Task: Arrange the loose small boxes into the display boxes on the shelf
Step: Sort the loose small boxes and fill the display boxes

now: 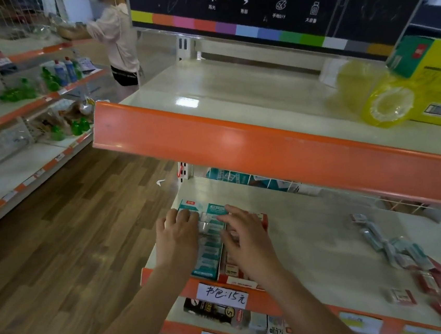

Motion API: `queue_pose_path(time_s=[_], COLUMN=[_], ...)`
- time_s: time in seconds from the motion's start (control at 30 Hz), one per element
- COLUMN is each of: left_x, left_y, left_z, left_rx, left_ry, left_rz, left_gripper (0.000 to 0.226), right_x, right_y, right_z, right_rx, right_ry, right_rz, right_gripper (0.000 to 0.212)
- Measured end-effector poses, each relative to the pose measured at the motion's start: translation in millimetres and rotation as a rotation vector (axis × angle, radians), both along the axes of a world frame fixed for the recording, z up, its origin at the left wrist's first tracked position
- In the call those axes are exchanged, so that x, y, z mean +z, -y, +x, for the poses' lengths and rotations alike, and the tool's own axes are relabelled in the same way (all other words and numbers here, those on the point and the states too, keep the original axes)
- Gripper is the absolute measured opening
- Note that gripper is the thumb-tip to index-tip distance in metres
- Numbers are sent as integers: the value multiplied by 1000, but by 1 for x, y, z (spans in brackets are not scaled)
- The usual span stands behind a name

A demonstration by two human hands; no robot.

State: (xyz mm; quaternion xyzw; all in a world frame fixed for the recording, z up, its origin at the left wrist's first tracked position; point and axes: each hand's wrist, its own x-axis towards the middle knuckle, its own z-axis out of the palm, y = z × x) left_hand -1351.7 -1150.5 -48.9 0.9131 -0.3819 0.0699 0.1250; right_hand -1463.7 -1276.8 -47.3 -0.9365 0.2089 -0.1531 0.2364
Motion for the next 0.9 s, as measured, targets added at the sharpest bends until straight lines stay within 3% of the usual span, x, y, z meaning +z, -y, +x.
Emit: queue_pose_path(time_s=[0.17,0.4,0.77,0.9], left_x=[2,3,-16,-18], left_y=[23,80,150,165], left_z=[-22,-75,-163,-199], left_rx=[-18,-246,-541,-690], left_ry=[-37,-46,-149,-188], left_rz=[-51,-178,-56,-175], left_gripper=[43,40,38,33], right_x=[-2,-9,-12,-8], right_y=[26,67,95,104], right_z=[-41,-101,-196,-226], right_rx=[-199,-427,-705,-795], right_ry=[84,98,111,61], right_rz=[-23,66,27,41], right_gripper=[17,21,24,28])
